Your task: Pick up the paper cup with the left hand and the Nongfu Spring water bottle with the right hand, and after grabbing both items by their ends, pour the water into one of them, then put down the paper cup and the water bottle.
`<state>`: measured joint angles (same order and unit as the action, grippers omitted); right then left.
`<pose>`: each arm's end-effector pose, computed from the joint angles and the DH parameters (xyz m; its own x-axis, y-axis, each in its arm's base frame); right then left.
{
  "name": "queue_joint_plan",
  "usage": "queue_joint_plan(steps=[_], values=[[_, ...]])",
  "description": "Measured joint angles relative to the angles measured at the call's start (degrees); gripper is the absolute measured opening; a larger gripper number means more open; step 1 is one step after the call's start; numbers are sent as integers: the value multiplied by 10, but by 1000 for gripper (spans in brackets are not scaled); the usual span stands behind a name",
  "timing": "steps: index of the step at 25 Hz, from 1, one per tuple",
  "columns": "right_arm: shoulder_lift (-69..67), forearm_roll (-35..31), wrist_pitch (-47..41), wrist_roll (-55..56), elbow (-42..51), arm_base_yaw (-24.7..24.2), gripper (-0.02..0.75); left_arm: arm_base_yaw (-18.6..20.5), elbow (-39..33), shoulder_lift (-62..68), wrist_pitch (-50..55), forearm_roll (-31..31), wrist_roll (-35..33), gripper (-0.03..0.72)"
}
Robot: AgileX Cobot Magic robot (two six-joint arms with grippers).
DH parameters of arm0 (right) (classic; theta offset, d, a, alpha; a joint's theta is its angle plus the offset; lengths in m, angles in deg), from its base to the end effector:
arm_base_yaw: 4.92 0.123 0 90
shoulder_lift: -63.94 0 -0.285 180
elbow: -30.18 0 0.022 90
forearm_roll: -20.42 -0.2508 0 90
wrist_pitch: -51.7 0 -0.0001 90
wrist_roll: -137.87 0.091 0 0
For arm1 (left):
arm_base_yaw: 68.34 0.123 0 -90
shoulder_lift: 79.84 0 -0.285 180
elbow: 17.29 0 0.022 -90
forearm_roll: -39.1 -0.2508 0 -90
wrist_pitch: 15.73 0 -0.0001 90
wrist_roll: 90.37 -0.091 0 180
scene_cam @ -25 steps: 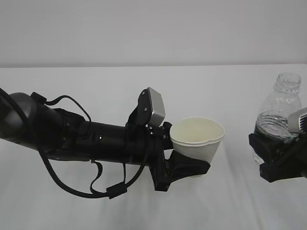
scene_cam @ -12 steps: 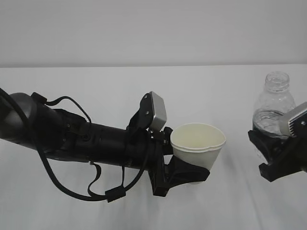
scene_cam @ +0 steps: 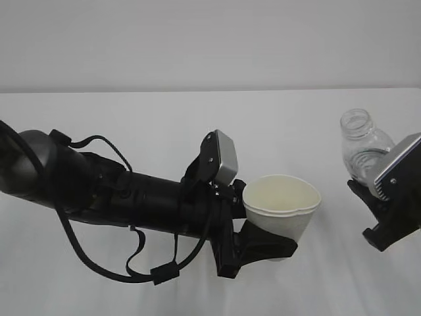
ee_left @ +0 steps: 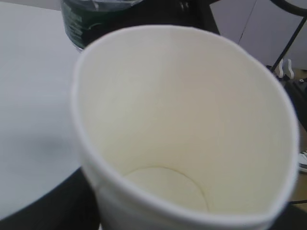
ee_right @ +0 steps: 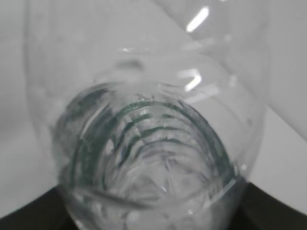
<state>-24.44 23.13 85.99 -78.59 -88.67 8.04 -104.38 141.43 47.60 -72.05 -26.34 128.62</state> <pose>0.2141 0.0518 0.1640 -0.1698 -0.6804 -0.7129 -0.4534 0.6962 -0.5565 0.2631 -0.2765 0.1195 -0.1709 0.2858 -0.9429 0.9849 0.0754 -0.1557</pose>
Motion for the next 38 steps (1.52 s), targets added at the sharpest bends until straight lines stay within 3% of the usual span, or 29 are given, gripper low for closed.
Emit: queue_joint_plan(steps=[19, 38], values=[[0, -64, 17, -236, 0, 0, 429, -7, 7, 0, 3, 0, 6, 450], [0, -71, 68, -352, 0, 0, 429, -18, 7, 0, 18, 12, 6, 450]])
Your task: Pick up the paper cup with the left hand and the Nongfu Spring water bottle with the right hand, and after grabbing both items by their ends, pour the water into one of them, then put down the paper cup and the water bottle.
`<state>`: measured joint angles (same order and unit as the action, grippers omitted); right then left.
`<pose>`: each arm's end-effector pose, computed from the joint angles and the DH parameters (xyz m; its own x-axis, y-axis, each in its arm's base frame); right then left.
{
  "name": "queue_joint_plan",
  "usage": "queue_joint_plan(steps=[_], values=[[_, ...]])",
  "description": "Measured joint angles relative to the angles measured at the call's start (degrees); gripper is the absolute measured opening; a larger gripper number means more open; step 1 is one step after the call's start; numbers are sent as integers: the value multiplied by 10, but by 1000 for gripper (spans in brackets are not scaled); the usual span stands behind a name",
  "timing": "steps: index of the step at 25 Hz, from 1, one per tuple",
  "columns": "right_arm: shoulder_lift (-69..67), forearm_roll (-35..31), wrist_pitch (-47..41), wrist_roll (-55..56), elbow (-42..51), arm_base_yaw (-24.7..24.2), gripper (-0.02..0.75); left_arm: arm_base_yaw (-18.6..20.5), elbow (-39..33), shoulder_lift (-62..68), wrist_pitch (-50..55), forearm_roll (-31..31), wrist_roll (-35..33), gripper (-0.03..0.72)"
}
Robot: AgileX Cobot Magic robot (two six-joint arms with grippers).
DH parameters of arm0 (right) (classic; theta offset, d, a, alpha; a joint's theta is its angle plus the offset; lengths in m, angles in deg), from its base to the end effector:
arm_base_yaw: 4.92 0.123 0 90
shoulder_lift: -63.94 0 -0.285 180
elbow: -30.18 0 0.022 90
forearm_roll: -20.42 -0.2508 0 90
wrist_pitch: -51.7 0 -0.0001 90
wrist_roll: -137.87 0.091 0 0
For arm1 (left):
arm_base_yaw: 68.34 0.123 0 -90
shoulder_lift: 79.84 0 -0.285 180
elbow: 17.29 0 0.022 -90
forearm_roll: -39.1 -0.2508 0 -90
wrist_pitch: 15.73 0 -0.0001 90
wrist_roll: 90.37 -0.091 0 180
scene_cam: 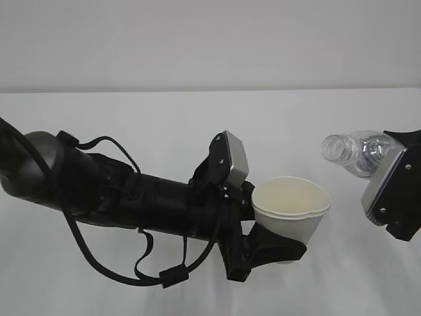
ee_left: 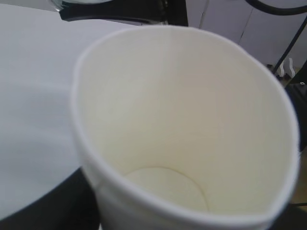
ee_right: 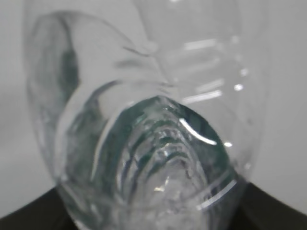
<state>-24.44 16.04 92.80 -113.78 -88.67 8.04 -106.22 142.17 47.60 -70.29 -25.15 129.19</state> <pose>0.2195 0.0458 0.1739 0.0509 -0.9408 -0.3351 -0.3531 0.2969 -0.8872 0.2591 -0.2861 0.1206 -0.1737 0.2947 -0.9397 0.9844 0.0800 -0.1568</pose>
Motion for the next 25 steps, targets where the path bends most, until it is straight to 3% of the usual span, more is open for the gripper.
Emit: queue_joint_plan(steps=[25], values=[[0, -1, 36, -79, 0, 0, 429, -3, 22, 24, -24, 18, -2, 449]])
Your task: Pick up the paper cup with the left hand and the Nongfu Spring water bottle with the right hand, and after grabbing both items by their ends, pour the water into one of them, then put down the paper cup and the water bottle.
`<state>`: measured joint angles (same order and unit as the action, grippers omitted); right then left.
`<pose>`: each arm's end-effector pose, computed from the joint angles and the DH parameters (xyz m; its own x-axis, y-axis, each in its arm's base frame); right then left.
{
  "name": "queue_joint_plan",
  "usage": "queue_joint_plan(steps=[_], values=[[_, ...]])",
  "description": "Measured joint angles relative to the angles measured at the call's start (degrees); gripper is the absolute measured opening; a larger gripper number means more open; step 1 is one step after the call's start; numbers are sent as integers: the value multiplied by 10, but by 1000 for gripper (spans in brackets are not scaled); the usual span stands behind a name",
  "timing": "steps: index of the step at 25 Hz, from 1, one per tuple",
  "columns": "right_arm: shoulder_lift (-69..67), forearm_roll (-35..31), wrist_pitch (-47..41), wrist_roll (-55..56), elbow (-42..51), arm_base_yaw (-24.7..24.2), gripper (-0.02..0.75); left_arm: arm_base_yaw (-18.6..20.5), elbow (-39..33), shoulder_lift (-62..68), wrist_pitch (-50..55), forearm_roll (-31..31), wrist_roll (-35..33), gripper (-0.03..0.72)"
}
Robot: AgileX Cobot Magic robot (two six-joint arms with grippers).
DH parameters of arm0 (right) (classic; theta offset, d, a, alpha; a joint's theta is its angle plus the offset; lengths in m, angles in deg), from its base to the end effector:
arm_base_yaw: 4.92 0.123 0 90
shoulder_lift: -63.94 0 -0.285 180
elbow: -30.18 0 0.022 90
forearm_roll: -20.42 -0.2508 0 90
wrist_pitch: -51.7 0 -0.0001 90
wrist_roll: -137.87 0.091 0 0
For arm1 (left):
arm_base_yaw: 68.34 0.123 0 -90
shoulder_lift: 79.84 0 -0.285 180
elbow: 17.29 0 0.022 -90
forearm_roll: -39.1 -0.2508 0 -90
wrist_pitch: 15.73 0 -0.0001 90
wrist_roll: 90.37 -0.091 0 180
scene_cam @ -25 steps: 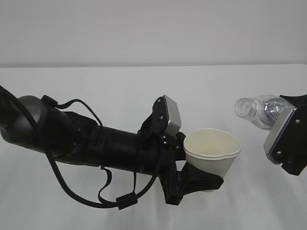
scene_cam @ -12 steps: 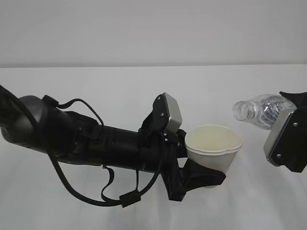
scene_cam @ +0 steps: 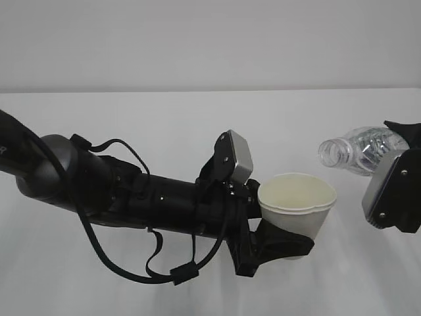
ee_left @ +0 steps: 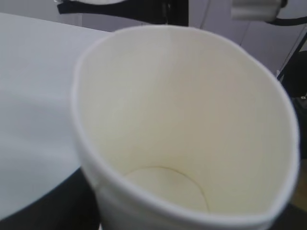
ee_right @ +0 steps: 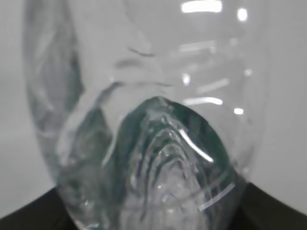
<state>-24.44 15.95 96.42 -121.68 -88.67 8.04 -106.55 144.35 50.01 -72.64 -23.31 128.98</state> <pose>0.2212 0.0458 0.1794 0.1084 -0.9708 -0.2140 -0.2841 0.1761 -0.9425 0.2644 -0.2941 0.1165 -0.1879 0.2504 -0.9497 0.9818 0.0733 -0.1749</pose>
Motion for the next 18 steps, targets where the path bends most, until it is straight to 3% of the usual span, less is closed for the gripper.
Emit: queue_joint_plan(steps=[18], values=[[0, 0, 2, -57, 0, 0, 429, -7, 18, 0, -1, -28, 0, 449]])
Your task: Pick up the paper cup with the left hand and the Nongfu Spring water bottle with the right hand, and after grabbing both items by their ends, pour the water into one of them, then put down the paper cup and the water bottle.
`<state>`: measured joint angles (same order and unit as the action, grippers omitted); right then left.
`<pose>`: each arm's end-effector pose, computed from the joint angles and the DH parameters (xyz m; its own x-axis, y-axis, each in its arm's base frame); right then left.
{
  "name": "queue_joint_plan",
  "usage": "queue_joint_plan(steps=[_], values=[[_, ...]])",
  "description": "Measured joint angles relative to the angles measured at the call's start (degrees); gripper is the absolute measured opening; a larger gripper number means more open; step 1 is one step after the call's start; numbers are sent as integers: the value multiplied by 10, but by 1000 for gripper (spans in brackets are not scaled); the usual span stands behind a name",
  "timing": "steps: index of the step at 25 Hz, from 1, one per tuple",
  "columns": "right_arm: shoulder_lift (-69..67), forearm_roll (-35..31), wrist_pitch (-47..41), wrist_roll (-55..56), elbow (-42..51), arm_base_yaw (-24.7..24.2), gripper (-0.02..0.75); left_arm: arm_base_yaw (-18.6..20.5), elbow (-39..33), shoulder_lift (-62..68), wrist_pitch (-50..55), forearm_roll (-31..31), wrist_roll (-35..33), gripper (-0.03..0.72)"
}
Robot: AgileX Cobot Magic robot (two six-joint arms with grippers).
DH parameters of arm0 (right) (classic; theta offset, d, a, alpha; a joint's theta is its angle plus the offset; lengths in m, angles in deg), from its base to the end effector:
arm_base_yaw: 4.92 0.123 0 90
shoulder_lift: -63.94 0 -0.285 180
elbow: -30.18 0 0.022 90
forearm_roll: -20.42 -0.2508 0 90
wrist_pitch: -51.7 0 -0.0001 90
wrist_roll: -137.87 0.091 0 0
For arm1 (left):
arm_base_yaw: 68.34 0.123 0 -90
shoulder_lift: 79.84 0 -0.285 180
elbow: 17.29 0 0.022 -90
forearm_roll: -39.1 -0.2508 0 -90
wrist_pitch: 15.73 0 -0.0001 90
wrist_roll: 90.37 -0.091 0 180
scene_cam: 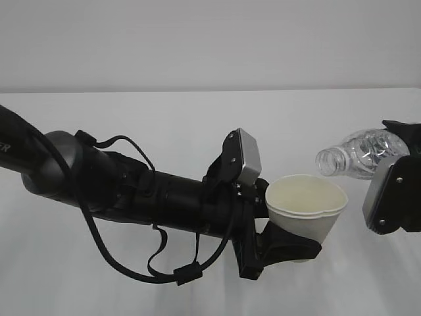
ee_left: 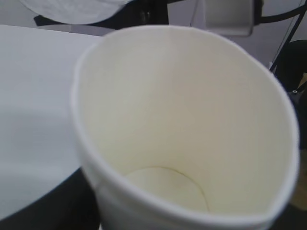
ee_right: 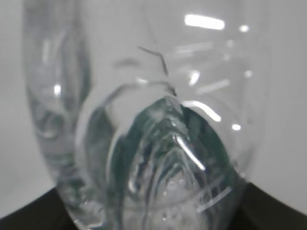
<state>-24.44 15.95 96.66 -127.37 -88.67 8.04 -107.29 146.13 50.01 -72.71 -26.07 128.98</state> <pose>0.2213 0.0458 0.1798 0.1364 -0.9834 -0.1196 -0.2680 0.0796 -0.9601 0.2627 -0.3014 0.1213 -0.1357 0.2591 -0.9563 0.9906 0.0200 -0.1351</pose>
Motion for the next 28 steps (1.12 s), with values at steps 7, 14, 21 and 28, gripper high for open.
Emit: queue_joint_plan(steps=[7, 14, 21, 28], values=[[0, 0, 8, -11, 0, 0, 429, 0, 0, 14, 5, 0, 0, 449], [0, 5, 15, -24, 0, 0, 429, 0, 9, 16, 5, 0, 2, 449], [0, 6, 15, -47, 0, 0, 429, 0, 17, 16, 5, -3, 16, 449], [0, 6, 21, -59, 0, 0, 429, 0, 17, 16, 5, -3, 16, 449]])
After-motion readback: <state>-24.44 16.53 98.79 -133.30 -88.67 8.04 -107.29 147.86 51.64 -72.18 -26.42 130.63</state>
